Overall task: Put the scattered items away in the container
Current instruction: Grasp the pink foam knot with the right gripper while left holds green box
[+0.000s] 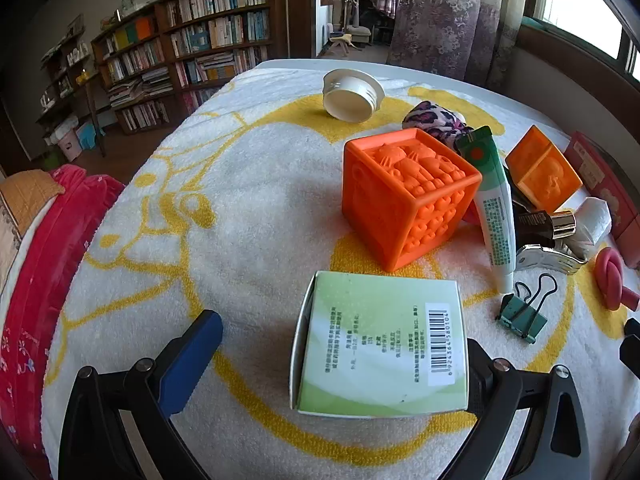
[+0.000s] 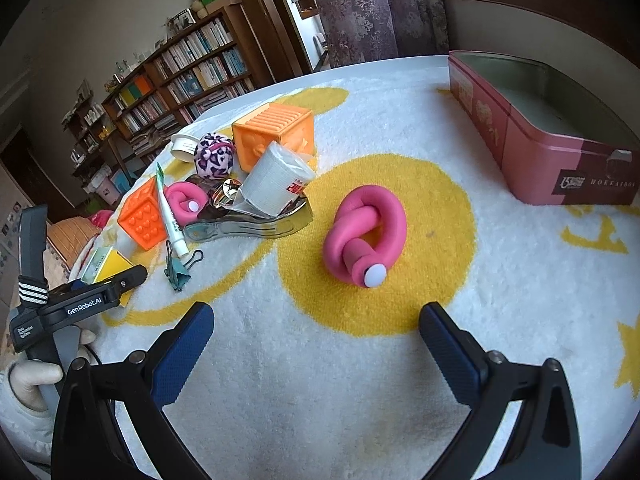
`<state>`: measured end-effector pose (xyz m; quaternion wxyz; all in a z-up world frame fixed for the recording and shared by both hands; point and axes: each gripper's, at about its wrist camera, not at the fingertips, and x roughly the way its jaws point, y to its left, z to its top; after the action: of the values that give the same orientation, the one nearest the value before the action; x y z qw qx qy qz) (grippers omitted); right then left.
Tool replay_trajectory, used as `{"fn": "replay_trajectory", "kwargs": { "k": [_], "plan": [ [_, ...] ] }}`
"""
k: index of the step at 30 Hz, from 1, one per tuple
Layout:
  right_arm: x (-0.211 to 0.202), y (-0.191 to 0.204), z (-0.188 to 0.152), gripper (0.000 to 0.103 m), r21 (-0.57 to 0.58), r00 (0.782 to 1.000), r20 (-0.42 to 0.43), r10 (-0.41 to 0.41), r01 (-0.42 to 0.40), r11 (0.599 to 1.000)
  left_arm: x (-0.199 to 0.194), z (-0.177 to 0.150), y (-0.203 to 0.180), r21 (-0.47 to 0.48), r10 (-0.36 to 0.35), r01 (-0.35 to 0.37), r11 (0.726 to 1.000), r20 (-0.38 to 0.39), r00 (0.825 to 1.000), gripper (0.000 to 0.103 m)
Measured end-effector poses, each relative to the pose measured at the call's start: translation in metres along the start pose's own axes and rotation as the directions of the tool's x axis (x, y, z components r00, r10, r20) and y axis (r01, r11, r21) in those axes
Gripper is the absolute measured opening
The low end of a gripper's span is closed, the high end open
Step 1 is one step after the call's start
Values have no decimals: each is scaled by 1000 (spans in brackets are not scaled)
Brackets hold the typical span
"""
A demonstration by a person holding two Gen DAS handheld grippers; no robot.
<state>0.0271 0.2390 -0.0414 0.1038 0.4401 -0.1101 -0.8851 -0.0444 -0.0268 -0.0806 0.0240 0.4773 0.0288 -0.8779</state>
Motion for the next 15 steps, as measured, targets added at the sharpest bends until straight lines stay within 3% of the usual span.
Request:
{"fn": "replay_trajectory", "kwargs": {
  "k": [3, 5, 7, 9, 15],
  "plan": [
    [-3, -1, 0, 103, -1, 1000, 10, -3, 3, 1000, -1, -1, -1, -7, 1, -1, 1000, -2, 1000, 102],
    [-7, -3, 1, 103, 0, 1000, 21, -13, 13, 1000, -5, -2, -3, -3, -5, 6, 1000, 9, 1000, 94],
    [-8, -5, 3, 103, 7, 999, 29, -17, 17, 1000, -10, -3, -7, 21, -26, 25, 999, 27, 999, 66],
    [-11, -8, 5, 103, 20, 999, 39, -22, 21, 1000, -14, -2, -11, 33, -58, 57, 998, 28, 998, 52],
    [-14, -9, 12, 103, 21, 998, 49, -46, 45, 999, -19, -1, -9, 24, -117, 116, 993, 23, 993, 52]
  ]
}}
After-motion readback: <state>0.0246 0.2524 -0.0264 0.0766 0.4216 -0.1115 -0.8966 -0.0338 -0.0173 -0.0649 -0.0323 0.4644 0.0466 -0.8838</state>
